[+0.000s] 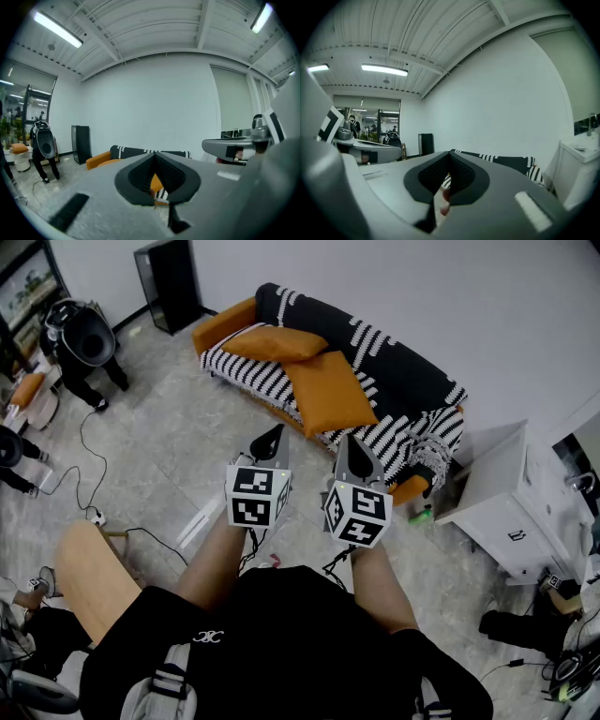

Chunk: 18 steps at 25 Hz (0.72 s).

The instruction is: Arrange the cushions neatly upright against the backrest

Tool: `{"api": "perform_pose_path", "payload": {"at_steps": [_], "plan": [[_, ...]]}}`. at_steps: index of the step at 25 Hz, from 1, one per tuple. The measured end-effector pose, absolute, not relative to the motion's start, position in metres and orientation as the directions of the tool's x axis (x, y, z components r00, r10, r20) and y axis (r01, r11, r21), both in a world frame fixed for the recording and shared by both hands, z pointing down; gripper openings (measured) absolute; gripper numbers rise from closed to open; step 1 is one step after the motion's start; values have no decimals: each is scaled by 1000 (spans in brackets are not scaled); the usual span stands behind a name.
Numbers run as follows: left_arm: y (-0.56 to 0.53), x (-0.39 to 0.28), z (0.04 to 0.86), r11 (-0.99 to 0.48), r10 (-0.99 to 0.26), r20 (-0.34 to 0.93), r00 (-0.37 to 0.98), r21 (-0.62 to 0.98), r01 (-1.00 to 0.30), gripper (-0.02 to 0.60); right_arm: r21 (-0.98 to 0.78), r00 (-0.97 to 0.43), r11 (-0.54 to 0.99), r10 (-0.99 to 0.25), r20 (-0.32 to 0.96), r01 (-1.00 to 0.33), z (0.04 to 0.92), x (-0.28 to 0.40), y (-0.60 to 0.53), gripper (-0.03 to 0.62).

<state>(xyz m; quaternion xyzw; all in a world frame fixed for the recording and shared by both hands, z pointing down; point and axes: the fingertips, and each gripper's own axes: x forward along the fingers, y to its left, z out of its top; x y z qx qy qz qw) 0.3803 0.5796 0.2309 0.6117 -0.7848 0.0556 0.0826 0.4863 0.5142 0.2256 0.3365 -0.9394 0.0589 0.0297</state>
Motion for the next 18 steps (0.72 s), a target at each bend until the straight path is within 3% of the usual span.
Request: {"api": "perform_pose_path", "payload": {"at_steps": [18], "plan": [[587, 308, 250, 243, -949, 212, -232, 32, -969, 8, -94, -781, 776, -617, 97, -624, 236, 413, 528, 8]]}}
